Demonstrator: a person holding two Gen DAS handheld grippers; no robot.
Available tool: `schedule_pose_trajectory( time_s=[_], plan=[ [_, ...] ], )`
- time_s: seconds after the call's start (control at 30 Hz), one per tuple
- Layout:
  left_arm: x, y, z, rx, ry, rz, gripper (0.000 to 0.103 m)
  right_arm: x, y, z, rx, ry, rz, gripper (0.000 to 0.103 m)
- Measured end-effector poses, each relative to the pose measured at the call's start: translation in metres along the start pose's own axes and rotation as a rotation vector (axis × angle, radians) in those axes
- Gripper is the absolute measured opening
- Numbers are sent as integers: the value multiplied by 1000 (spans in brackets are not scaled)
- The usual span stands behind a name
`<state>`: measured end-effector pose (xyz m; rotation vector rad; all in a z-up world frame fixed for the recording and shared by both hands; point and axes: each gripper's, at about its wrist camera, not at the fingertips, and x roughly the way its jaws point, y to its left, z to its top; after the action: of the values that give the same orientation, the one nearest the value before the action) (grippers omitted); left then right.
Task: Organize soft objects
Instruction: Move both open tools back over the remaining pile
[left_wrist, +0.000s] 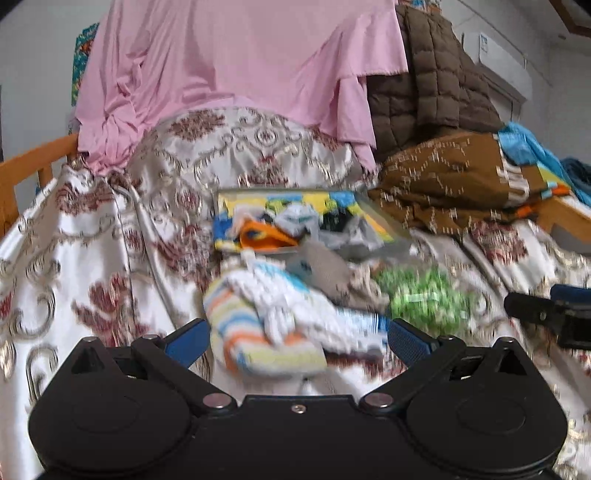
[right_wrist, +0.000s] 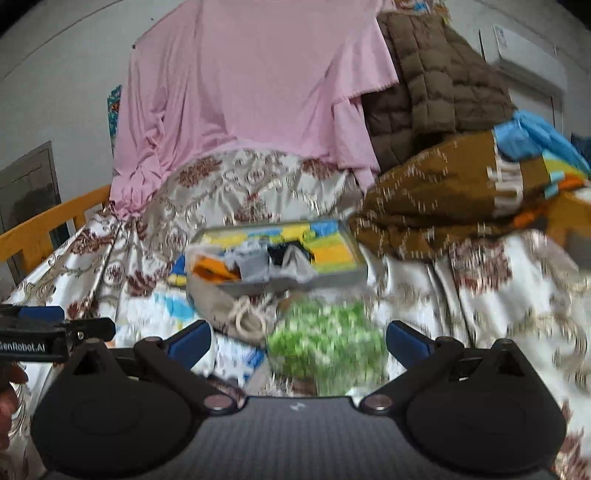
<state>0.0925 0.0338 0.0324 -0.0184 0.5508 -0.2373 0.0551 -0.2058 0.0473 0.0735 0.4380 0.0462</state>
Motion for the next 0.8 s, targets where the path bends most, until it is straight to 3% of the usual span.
schedule_pose_trajectory(
  time_s=[0.27,0.47,0.8],
  plan=[
    [-1,-6,-29,8,82,4,102,1,-11,-32,12,116,-41,103],
    [-3,-6,-44,31,129,20,102,14,-13,-52,37,230,-18,103],
    [-3,-1,-52,60,159,56,102,23,-2,-64,11,289,38,103]
  ],
)
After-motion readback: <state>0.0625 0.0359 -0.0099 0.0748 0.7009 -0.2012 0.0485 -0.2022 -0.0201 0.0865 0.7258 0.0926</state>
